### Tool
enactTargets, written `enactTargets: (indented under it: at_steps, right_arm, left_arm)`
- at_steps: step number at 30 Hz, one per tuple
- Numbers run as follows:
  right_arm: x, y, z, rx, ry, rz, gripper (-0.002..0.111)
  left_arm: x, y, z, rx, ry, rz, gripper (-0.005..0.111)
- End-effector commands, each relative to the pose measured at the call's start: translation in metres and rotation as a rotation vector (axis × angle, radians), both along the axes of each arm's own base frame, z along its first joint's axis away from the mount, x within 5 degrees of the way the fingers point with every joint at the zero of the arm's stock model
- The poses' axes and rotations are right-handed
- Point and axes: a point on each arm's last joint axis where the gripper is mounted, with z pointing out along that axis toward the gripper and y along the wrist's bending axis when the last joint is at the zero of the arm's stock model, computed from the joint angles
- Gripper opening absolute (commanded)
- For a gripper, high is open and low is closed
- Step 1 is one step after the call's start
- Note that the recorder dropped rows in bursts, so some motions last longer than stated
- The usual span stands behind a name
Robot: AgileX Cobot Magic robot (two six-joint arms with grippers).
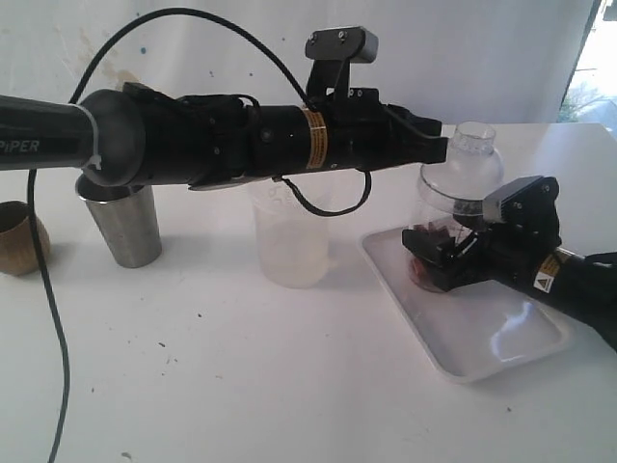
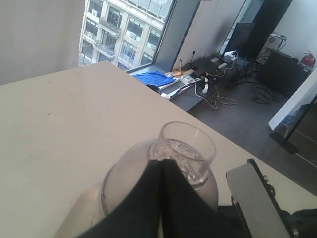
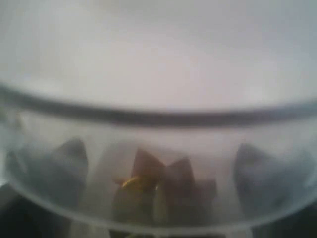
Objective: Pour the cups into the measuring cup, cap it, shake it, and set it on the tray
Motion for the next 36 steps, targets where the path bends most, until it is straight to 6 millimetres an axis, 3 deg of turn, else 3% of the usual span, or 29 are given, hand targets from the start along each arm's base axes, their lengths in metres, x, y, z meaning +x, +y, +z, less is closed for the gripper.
enactTargets:
  at_steps: [1,5,7,12,13,19,36]
  right_arm:
    - [0.001,-0.001,0.002,0.010,-0.027,-0.001,0.000]
    - [0.001,-0.001,0.002,0.034,-0.015,-0.006,0.009]
    - [0.001,-0.001,0.002,0.042,-0.007,-0.008,0.027]
    - [0.003,-0.004,0.001,0.065,0.007,-0.050,0.098]
    - [0.002,-0.004,0.001,0.057,0.009,-0.045,0.106]
    - [0.001,-0.001,0.008,0.014,-0.009,-0.010,0.105]
    - [-0.003,-0.001,0.056,0.032,-0.015,-0.019,0.105]
  left_arm:
    - [-0.002,-0.002,0.002,-0.004,-0.005,-0.016,0.000]
    - [-0.002,-0.002,0.001,-0.003,-0.006,-0.017,0.000]
    - [-0.002,-0.002,0.001,0.001,-0.008,-0.023,0.000]
    - [-0.003,-0.002,0.001,0.002,0.001,-0.025,0.000]
    - [-0.003,-0.002,0.002,0.001,0.000,-0.025,0.000]
    - [-0.004,-0.001,0.006,0.000,-0.011,-0.028,0.000]
    - [-0.006,0.007,0.030,0.019,-0.055,0.026,0.000]
